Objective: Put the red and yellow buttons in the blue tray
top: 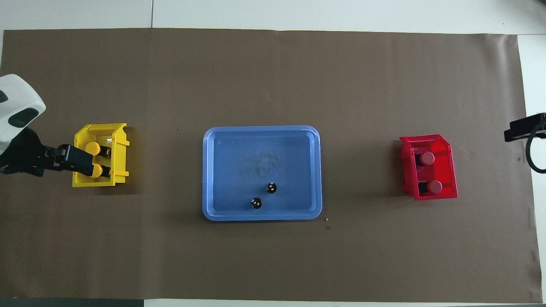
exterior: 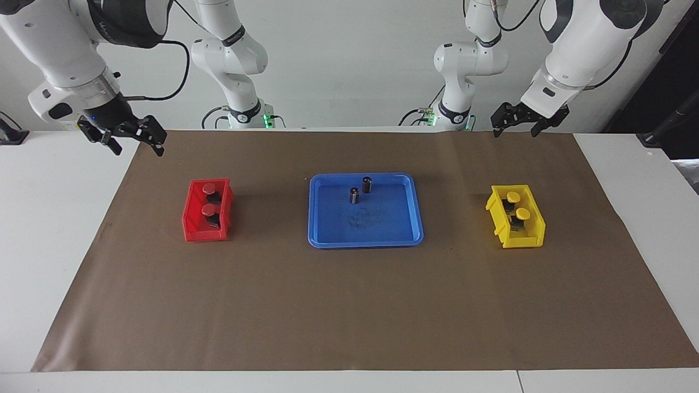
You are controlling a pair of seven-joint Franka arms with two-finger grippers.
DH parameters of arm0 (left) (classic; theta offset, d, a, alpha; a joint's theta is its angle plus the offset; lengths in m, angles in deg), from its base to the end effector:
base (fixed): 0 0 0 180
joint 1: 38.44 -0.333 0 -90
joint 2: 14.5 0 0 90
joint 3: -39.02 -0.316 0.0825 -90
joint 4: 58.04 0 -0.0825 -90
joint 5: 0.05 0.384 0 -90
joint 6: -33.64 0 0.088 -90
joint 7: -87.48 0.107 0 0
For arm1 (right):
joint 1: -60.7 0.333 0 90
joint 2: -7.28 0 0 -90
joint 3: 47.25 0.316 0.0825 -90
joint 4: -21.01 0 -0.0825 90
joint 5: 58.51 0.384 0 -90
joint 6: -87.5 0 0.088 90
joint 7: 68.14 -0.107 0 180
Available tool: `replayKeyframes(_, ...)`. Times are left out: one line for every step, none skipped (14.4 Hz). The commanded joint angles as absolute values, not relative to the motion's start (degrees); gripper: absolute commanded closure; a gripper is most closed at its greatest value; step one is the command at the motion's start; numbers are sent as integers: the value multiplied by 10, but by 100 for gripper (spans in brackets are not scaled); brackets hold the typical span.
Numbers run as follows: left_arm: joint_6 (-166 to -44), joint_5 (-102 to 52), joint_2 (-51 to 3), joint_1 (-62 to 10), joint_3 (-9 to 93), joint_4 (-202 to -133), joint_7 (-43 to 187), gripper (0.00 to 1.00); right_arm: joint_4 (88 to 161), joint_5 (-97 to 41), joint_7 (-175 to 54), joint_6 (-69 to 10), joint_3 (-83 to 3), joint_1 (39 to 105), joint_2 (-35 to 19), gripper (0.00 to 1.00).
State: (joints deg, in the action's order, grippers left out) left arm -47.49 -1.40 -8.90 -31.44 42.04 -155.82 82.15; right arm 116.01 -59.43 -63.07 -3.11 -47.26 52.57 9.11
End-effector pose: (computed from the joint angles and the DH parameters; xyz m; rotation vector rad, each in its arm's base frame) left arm 0.4956 -0.0917 0.6014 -3.1168 0.1286 0.3031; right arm 0.5378 -0.0786 0.6018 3.1289 -0.0830 -0.0724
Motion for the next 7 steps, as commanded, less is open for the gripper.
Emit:
replayKeyframes(-496, -4, -68, -316, 419, -1590, 827, 0, 1167, -599, -640, -29, -469, 519, 101, 0)
replayKeyframes(-521, -3, -56, -318, 417, -1620, 826, 0, 1168, -599, -640, -29, -469, 519, 101, 0)
replayKeyframes(-546, -3, -47, -330, 416, -1638, 826, 0, 1169, -599, -640, -29, -469, 519, 101, 0)
replayKeyframes(-563, -3, -44, -348, 417, -1645, 828, 0, 1173, -599, -641, -29, -470, 519, 102, 0)
replayKeyframes(-569, -3, -45, -353, 417, -1645, 840, 0, 1175, -598, -642, -29, -470, 519, 104, 0)
replayKeyframes(-569, -2, -46, -354, 416, -1643, 855, 0, 1175, -598, -641, -30, -471, 519, 104, 0)
replayKeyframes(-568, -3, -46, -355, 416, -1644, 863, 0, 1176, -599, -640, -30, -471, 520, 104, 0)
